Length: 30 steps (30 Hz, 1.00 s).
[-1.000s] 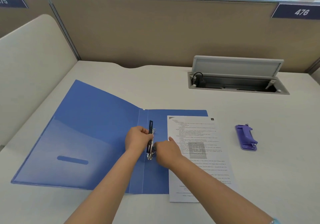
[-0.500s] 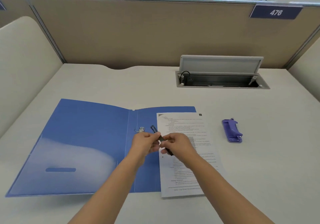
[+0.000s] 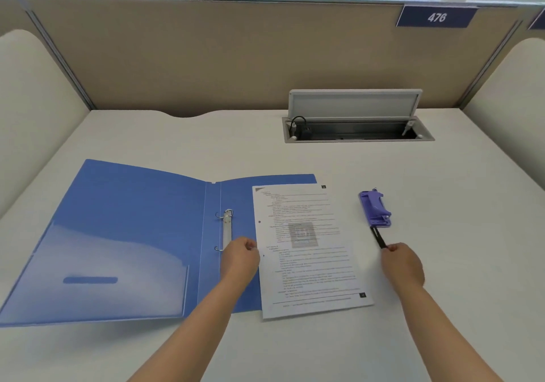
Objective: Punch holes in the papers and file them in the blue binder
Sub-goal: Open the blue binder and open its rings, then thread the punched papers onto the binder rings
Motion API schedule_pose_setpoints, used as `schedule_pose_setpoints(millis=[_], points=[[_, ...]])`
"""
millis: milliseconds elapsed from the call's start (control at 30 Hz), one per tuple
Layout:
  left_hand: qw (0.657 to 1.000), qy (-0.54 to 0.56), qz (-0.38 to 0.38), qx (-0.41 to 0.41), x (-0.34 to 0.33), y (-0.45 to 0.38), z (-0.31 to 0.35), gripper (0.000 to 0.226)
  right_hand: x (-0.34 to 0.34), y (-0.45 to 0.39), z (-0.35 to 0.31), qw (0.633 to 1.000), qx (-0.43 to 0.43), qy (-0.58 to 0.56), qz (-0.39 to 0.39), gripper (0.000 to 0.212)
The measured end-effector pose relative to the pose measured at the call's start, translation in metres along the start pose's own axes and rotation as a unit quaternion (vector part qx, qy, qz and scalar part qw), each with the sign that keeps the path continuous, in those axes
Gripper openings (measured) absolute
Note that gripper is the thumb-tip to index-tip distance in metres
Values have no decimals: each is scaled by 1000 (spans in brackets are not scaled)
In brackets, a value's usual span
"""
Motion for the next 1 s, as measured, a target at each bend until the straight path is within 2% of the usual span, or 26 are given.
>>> schedule_pose_setpoints(millis=[100,200,267,367,467,567,767,900,1000], points=[[1000,-6,9,-4,-2,3,0,30,10,6,-8,998,14,36,48,33],[1000,0,8,-6,-7,8,-2,30,13,24,-35,987,104,60,104,41],[1000,4,1,-4,-14,11,-4,27,-7,43,-56,979,181,72,66,42],[1000,-24,-3,-6,-23,19,-2,34,-42,62,-67,974,190,125,-17,56],[997,-81,-17,-5,-35,27,0,40,-54,74,-74,961,202,187,-26,60],[996,-84,-29,15,-43,29,-3,46,-56,77,-78,957,212,194,-24,59],[997,23,11,78,-33,14,-14,50,-53,75,-79,960,211,179,-31,54],[976,182,17,117,-31,10,-18,21,-52,74,-81,959,211,184,-36,54],[958,244,35,150,-28,9,-27,21,-51,74,-81,958,215,187,-41,54]])
Point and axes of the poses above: each hand's wrist, its own y-axis away from the middle knuckle, its own x-axis out of the back of the hand, z = x × y, the point moved 9 cm from there along -y, towards the middle knuckle, and after that the axes turned 7 degrees about y, right-handed, at the moved point
